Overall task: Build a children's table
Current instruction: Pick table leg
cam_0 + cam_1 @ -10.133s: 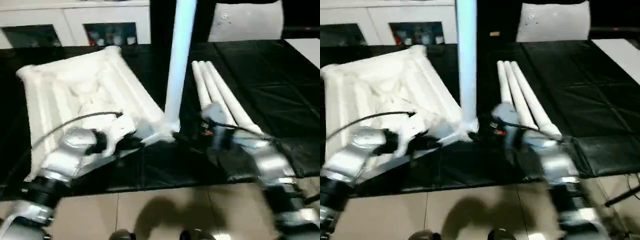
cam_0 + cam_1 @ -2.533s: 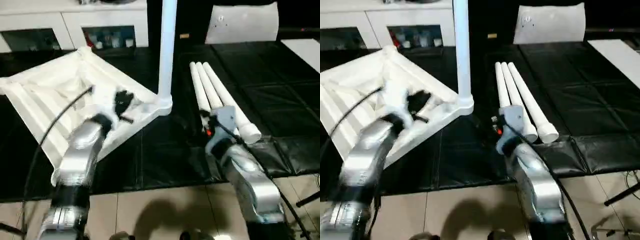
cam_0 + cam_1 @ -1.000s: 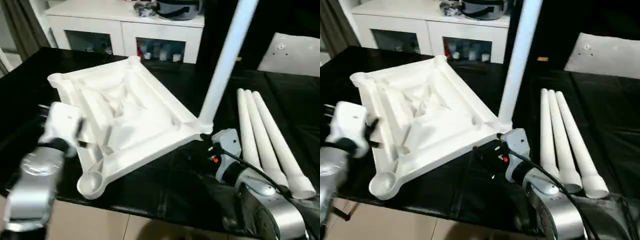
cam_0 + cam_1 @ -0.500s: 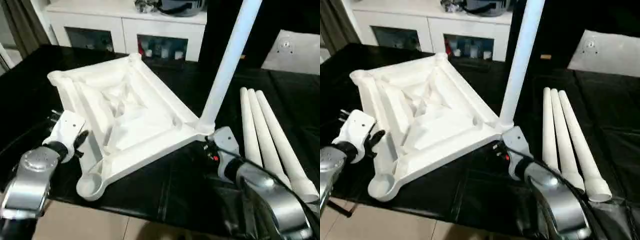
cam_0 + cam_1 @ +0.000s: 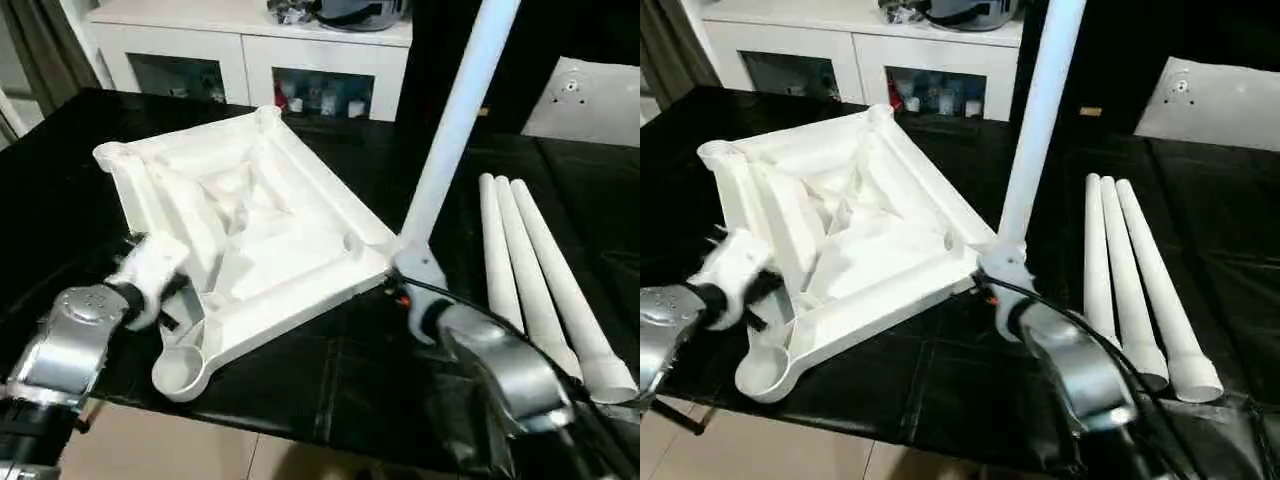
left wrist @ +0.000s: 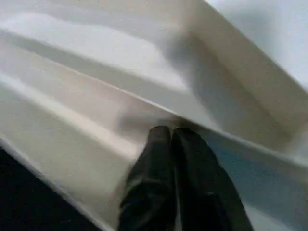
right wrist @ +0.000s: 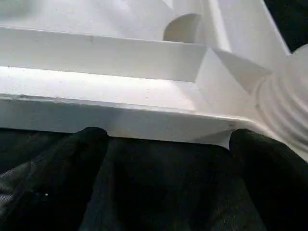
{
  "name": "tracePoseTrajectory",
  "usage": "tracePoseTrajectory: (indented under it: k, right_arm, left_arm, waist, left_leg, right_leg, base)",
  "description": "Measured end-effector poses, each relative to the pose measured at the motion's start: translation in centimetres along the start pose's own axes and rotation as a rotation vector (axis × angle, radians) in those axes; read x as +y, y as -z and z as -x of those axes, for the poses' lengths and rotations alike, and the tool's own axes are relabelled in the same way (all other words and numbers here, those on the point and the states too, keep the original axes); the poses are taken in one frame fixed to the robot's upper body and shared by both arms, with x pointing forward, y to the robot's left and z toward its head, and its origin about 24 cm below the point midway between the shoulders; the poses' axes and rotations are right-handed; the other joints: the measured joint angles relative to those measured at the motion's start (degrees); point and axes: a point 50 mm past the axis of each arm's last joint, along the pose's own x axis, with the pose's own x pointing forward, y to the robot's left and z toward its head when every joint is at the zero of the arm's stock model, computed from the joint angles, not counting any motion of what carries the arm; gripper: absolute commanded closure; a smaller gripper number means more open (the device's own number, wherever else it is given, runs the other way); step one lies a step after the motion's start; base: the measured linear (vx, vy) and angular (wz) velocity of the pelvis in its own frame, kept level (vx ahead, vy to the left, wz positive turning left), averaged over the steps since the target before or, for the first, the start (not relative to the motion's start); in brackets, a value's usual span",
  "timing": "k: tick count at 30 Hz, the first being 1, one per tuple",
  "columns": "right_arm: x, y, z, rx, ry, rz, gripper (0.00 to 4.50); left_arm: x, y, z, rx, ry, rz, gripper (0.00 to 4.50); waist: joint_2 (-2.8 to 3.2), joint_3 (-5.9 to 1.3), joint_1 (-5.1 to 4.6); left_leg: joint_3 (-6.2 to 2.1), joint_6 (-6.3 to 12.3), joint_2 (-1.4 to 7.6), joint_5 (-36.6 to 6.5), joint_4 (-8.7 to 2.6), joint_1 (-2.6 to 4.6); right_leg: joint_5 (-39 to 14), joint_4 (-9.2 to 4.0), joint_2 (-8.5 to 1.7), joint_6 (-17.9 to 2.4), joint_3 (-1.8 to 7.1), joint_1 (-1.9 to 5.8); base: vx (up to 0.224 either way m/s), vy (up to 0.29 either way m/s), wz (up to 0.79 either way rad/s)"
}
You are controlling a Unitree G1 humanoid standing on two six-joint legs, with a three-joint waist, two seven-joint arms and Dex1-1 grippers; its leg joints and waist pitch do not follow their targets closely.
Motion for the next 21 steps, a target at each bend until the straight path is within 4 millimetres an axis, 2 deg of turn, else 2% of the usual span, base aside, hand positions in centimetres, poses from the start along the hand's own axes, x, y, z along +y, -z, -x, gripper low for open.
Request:
tracePoseTrajectory:
  k: [6, 13, 15, 18, 21]
  right_arm:
    - [-0.7, -0.3, -1.4, 0.006, 0.037, 0.007, 0.00]
    - [-2.1, -0.6, -2.3, 0.011, 0.098, 0.012, 0.00]
    - [-2.4, -0.8, -2.4, 0.009, 0.114, 0.011, 0.00]
    - [-2.6, -0.8, -2.4, -0.001, 0.123, 0.012, 0.00]
    - [-3.2, -0.7, -2.2, -0.002, 0.151, 0.011, 0.00]
  left_arm:
    - [-1.2, -0.8, 0.3, -0.009, 0.181, 0.005, 4.47]
    - [-5.8, -3.0, -0.1, -0.125, 0.518, 0.040, 4.47]
    - [-6.7, -3.7, -0.4, -0.150, 0.554, 0.044, 4.47]
    - [-7.4, -4.0, -0.5, -0.164, 0.599, 0.057, 4.47]
    - [-8.2, -4.8, -0.9, -0.179, 0.635, 0.054, 4.47]
  waist:
    - [0.04, 0.02, -0.08]
    - [0.09, 0.05, 0.00]
    - [0.09, 0.05, -0.04]
    - [0.09, 0.06, -0.63]
    - [0.19, 0.12, -0.63]
  left_leg:
    - [0.07, -0.21, 0.01, -0.1, -0.01, 0.02]
    - [0.24, -0.18, 0.01, -0.1, -0.05, 0.00]
    - [0.29, -0.18, 0.06, 0.0, -0.06, -0.01]
    - [0.40, 0.04, 0.12, 0.1, -0.17, 0.00]
    - [0.44, 0.04, 0.13, 0.2, -0.23, -0.03]
  right_leg:
    - [0.0, 0.03, -0.03, 0.0, 0.00, -0.01]
    - [0.0, -0.02, -0.04, 0.0, 0.01, -0.02]
    - [0.0, -0.02, -0.02, 0.0, -0.01, -0.03]
    - [0.0, -0.02, -0.01, 0.0, -0.01, -0.14]
    - [0.0, -0.06, 0.00, 0.0, -0.02, -0.17]
  base:
    - [0.000, 0.000, 0.00]
    - [0.000, 0.000, 0.00]
    - [0.000, 0.000, 0.00]
    - [0.000, 0.000, 0.00]
    - [0.000, 0.000, 0.00]
